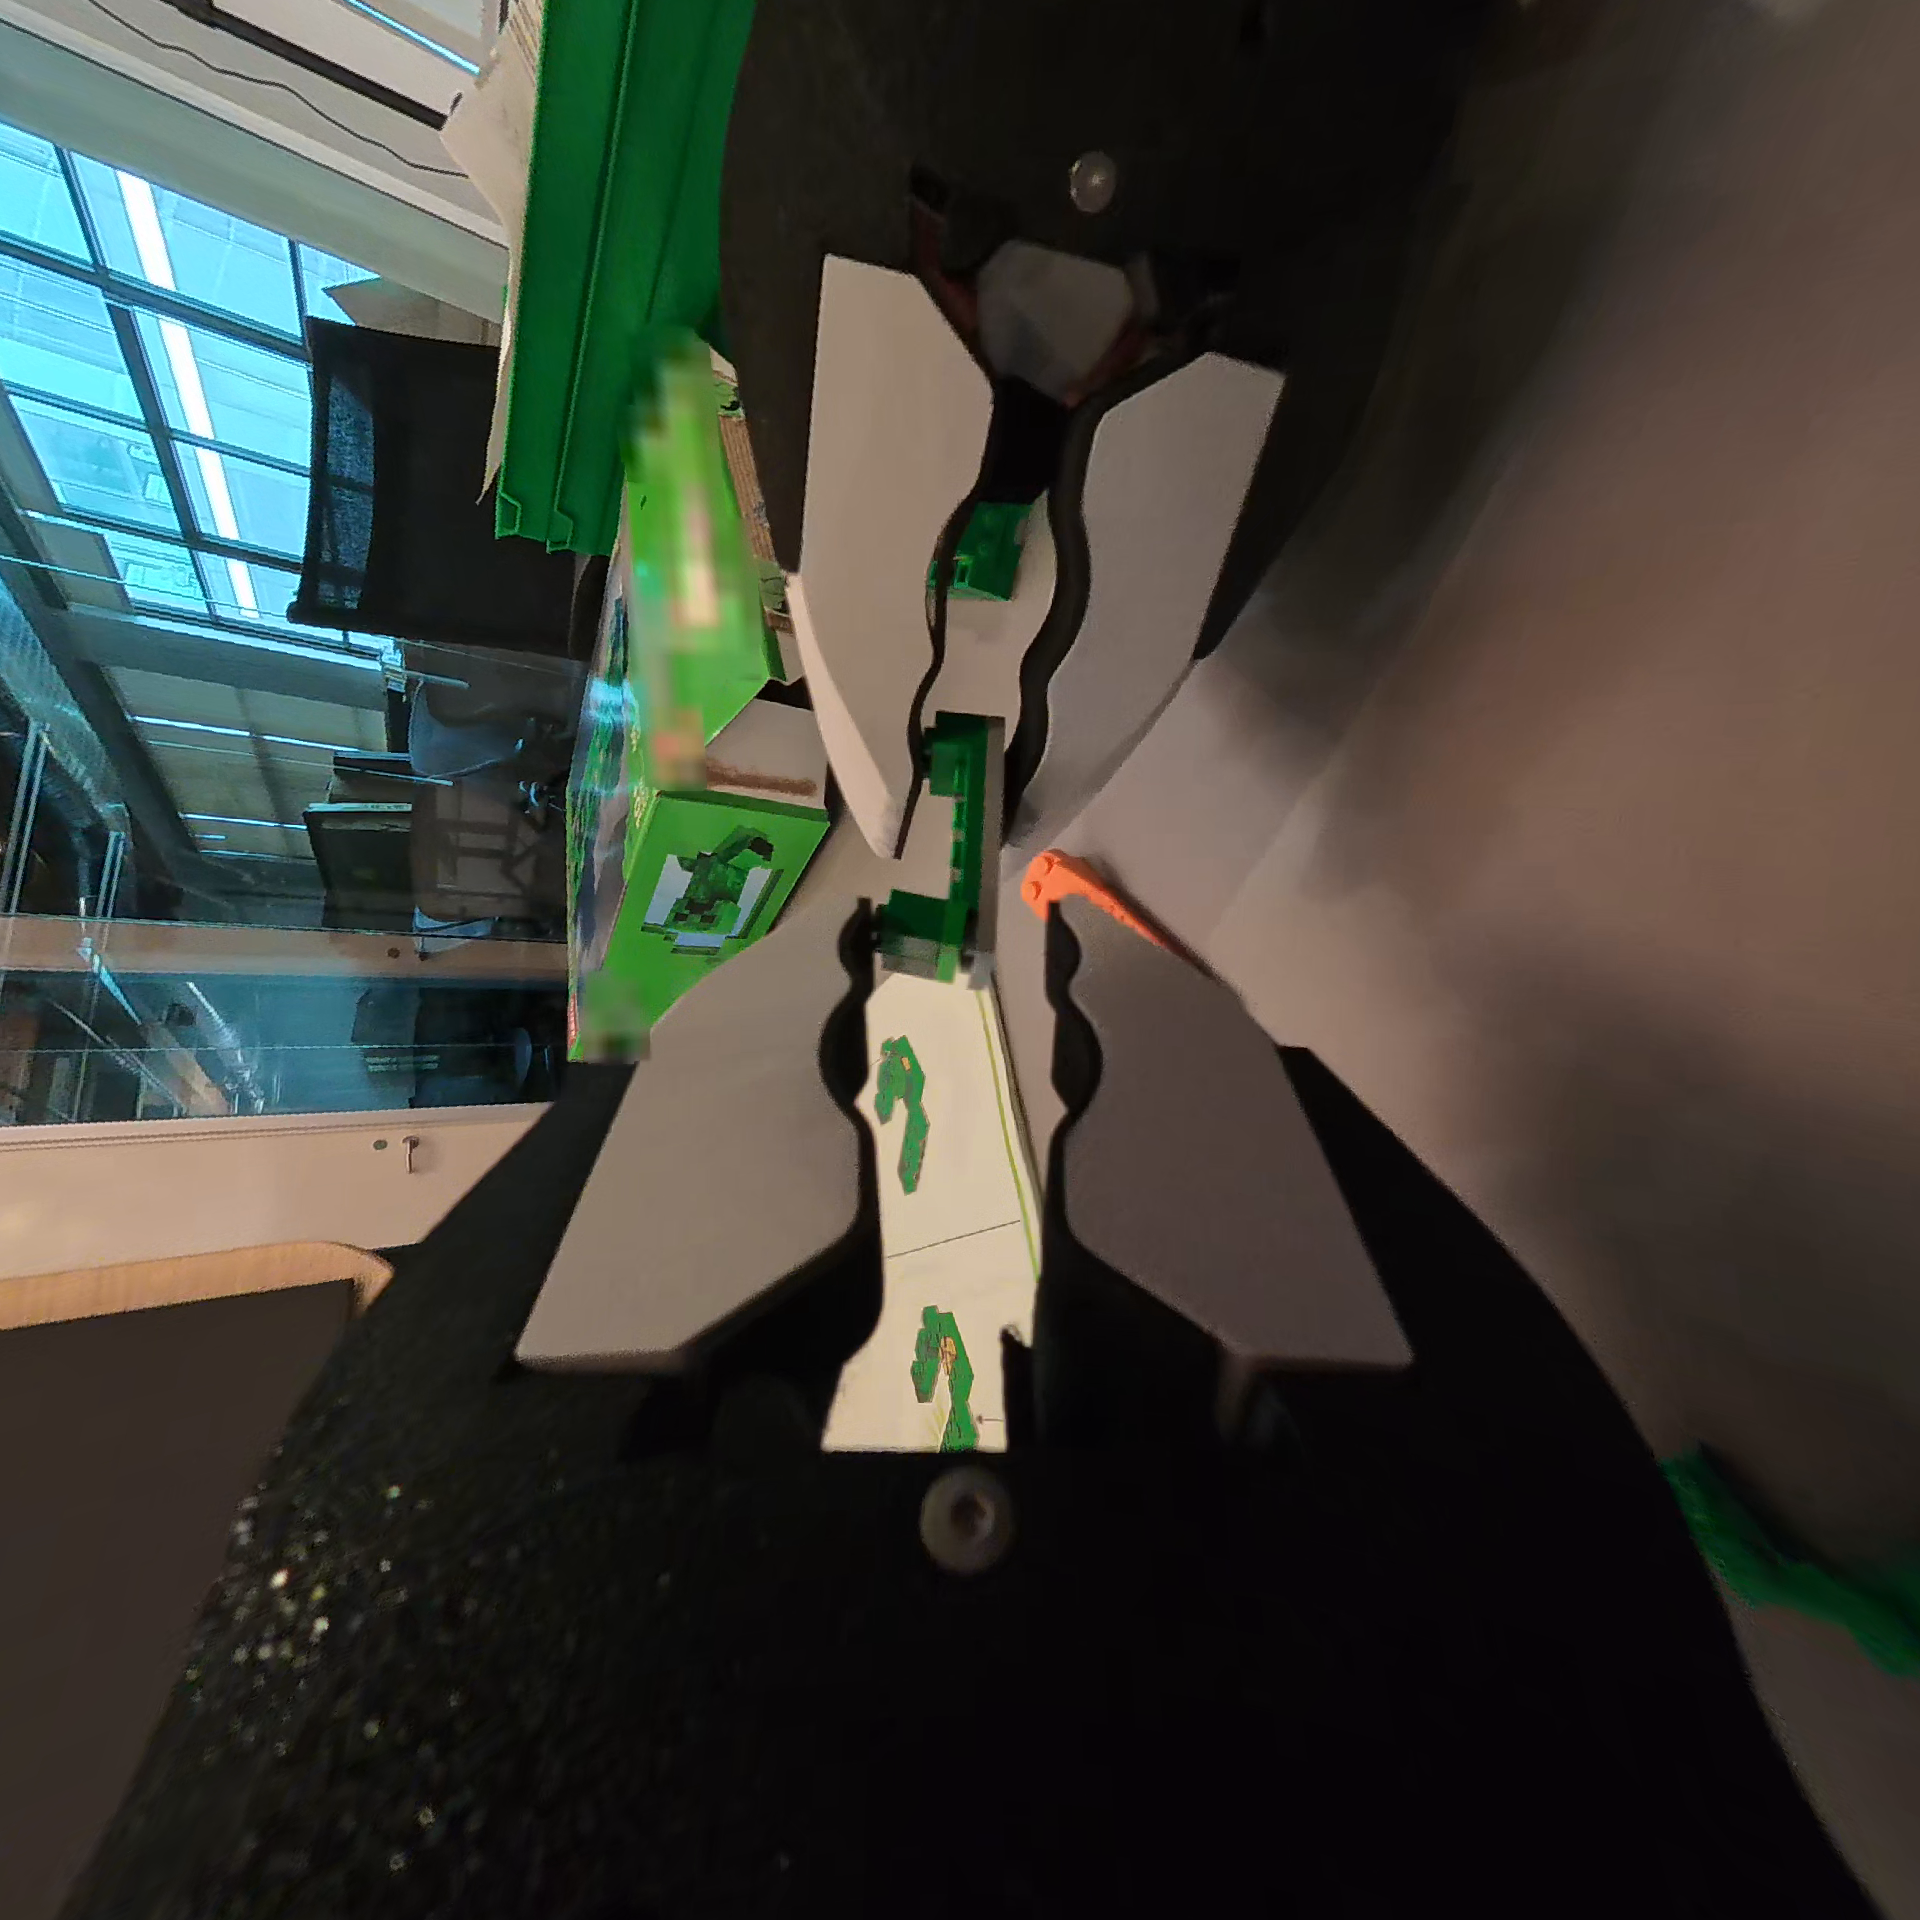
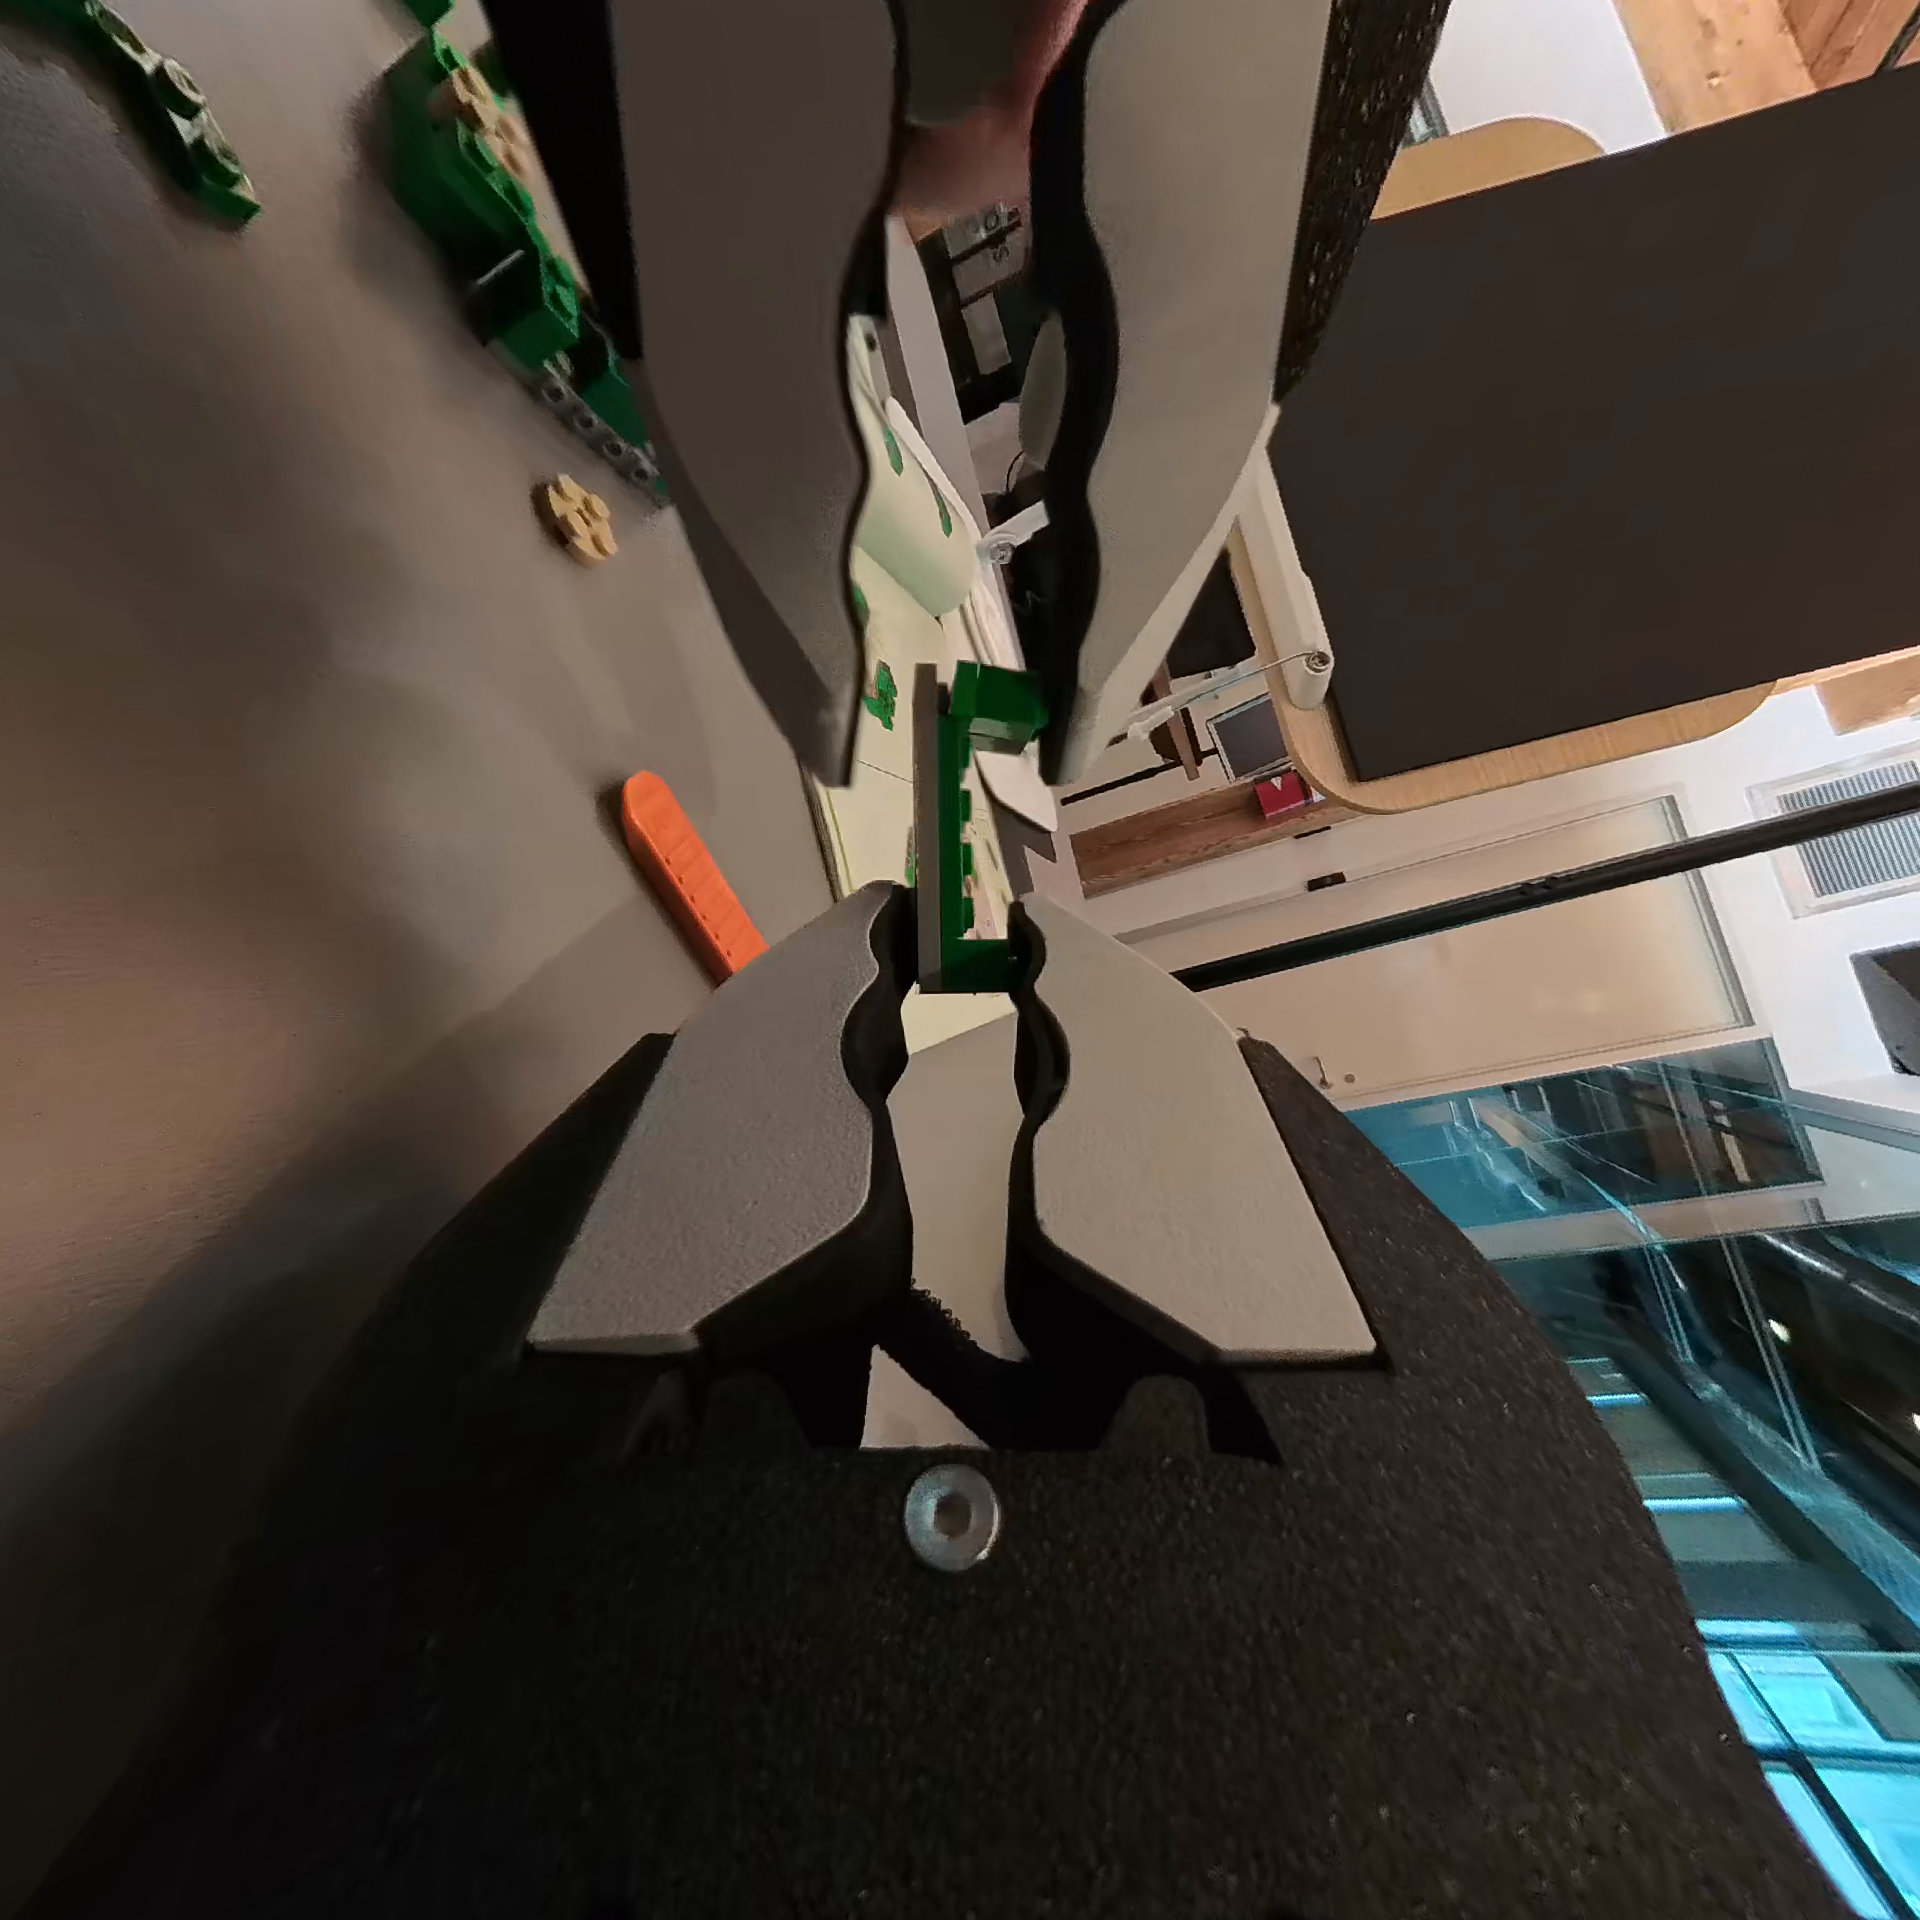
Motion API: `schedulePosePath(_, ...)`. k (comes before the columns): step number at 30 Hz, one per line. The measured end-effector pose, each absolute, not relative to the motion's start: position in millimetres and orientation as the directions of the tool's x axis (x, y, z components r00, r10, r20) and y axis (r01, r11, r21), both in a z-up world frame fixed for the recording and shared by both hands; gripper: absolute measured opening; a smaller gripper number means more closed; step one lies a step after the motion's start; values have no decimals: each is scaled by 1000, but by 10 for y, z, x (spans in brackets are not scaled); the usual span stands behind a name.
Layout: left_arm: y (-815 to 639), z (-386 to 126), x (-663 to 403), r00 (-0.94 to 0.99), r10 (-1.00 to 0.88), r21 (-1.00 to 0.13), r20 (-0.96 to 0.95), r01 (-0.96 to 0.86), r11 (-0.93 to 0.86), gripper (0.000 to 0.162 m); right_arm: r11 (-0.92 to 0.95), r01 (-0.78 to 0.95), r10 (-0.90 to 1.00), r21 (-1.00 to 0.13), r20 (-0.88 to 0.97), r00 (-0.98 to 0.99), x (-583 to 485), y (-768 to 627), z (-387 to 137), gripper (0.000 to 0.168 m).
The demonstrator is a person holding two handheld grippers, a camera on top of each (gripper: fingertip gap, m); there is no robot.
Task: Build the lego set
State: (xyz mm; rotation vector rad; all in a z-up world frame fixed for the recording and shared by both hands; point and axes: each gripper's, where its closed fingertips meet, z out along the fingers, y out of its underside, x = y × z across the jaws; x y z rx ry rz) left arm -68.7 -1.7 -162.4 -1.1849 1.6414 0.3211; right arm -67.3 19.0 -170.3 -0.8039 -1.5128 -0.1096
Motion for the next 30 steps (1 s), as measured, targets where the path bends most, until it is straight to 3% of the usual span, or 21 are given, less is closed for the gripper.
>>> schedulePosePath(2,7,-1616,-696,36,-538,-334,-842,-818,469,22,749,534,407,-392,908,96,-678,177,-1716,16)
schedulePosePath(23,-12,-1636,-690,122,-542,-399,-831,-811,429,18,720,502,507,-479,857,91,-679,152,-1755,16)
schedulePosePath(26,13,-1646,-679,177,-574,-462,-799,-793,398,19,715,508,506,-479,857,96,-670,180,-1759,17)
schedulePosePath(28,11,-1625,-711,256,-623,-542,-739,-775,325,22,721,503,493,-476,863,110,-682,172,-1726,16)
schedulePosePath(30,-6,-1615,-785,350,-679,-630,-646,-747,214,47,751,496,433,-435,892,128,-684,153,-1648,16)
